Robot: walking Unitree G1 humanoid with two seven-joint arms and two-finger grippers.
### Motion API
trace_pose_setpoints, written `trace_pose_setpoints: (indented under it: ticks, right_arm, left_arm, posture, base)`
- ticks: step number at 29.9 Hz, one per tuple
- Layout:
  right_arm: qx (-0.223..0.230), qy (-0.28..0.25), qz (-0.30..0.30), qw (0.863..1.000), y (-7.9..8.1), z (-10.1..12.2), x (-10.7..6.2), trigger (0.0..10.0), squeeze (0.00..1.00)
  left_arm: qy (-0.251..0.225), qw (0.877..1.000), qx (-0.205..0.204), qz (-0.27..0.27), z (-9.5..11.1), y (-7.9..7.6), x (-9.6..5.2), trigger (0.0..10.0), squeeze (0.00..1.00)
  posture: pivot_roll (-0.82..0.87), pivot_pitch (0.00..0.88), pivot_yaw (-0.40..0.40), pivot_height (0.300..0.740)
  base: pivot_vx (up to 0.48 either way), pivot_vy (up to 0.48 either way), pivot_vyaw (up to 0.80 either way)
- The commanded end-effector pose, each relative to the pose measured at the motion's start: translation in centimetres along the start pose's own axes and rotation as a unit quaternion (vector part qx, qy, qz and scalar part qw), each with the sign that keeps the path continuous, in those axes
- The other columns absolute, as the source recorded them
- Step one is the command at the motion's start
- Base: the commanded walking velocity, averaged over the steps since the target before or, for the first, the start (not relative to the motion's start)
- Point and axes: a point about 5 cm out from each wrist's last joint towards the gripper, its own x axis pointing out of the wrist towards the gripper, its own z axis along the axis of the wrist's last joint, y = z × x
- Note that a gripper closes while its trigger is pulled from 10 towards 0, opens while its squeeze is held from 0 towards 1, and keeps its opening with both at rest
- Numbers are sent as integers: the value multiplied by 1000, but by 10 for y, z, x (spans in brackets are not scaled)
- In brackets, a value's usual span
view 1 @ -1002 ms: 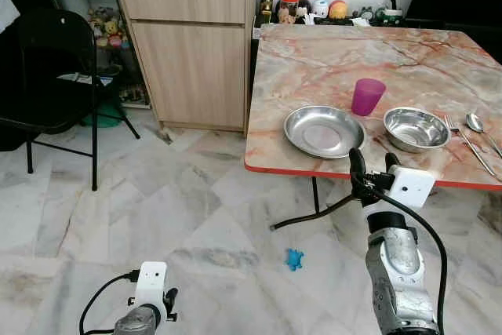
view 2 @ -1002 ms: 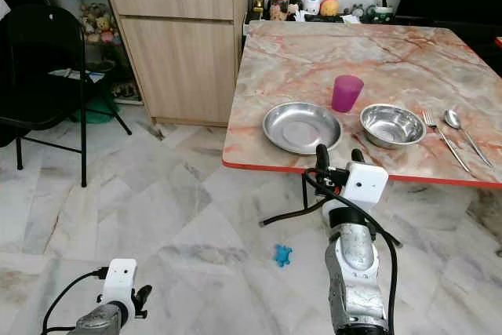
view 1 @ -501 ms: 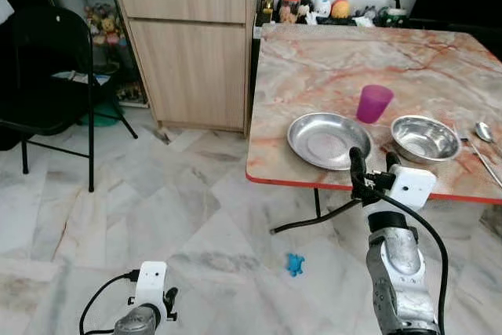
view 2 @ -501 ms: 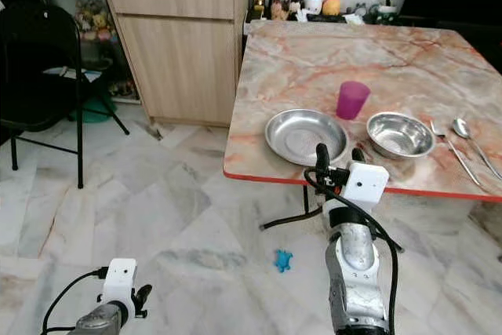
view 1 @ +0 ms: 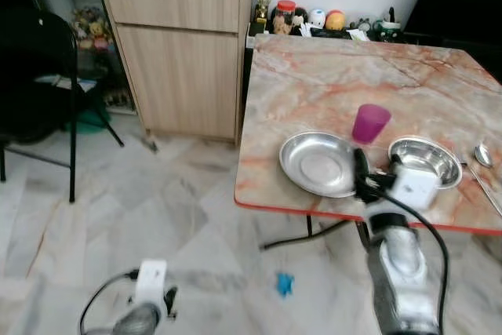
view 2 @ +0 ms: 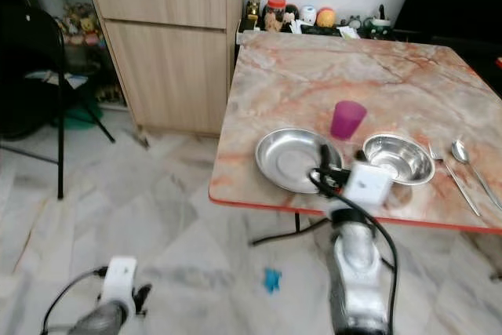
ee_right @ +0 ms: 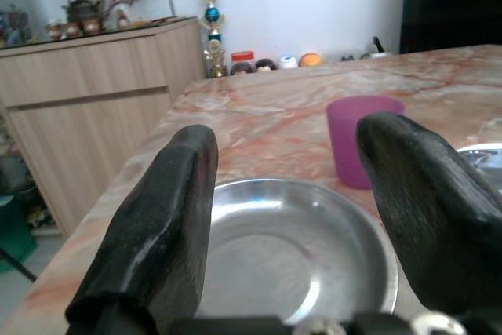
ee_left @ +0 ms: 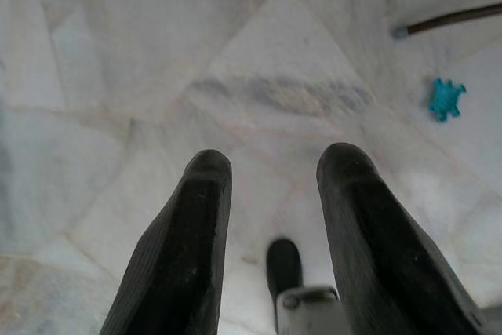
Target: Setting the table
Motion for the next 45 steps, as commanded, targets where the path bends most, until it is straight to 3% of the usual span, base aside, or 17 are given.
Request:
trace_pose_setpoints:
  ticks: [1,16,17,18,19,22,23,24,25,34,45]
  right_arm:
    - [-3,4,-21,1000,-12,0,-3,10000,0]
    - [97,68,-90,989,-31,-14,0,10000,0]
    - [102,71,-91,988,-32,-14,0,10000,357]
    - [106,75,-92,987,-32,-15,0,10000,557]
    - [114,77,-92,986,-32,-16,1,10000,1000]
    - [149,90,-83,981,-29,-18,4,10000,1000]
    - [151,92,-81,981,-29,-18,4,10000,541]
    - [154,96,-78,980,-28,-19,5,10000,541]
    - [157,104,-76,979,-27,-21,5,10000,0]
    - [169,163,-90,968,-34,-36,9,10000,0]
    - [195,156,-107,962,-44,-33,20,10000,0]
  left_arm:
    - [10,1000,0,-9,-5,-8,0,10000,0]
    - [12,1000,0,-7,-6,-7,-1,10000,0]
    - [12,1000,0,-7,-6,-7,-1,10000,0]
    - [12,1000,0,-6,-6,-7,-1,10000,0]
    - [12,1000,0,-6,-6,-7,-1,10000,0]
    - [14,1000,0,-6,-7,-7,-1,10000,0]
    - [14,1000,0,-6,-7,-6,-1,10000,0]
    - [14,1000,1,-6,-7,-6,-1,10000,0]
    - [14,1000,1,-6,-7,-6,-1,10000,0]
    - [13,1000,7,-9,-6,-7,-1,10000,0]
    - [14,1000,7,-8,-7,-7,-1,10000,0]
  posture:
    - [3,19,-34,740]
    - [9,18,-35,740]
    - [12,19,-35,740]
    - [11,19,-35,740]
    - [11,19,-35,740]
    - [9,19,-33,740]
    - [8,18,-33,740]
    - [8,18,-33,740]
    - [9,18,-33,740]
    - [9,20,-30,740]
    - [12,22,-30,740]
  base:
    - [0,0,0]
    - [0,0,0]
    - [0,0,0]
    - [0,0,0]
    - [0,0,0]
    - [0,0,0]
    - [0,0,0]
    - [0,0,0]
    - [0,0,0]
    - [0,0,0]
    - [0,0,0]
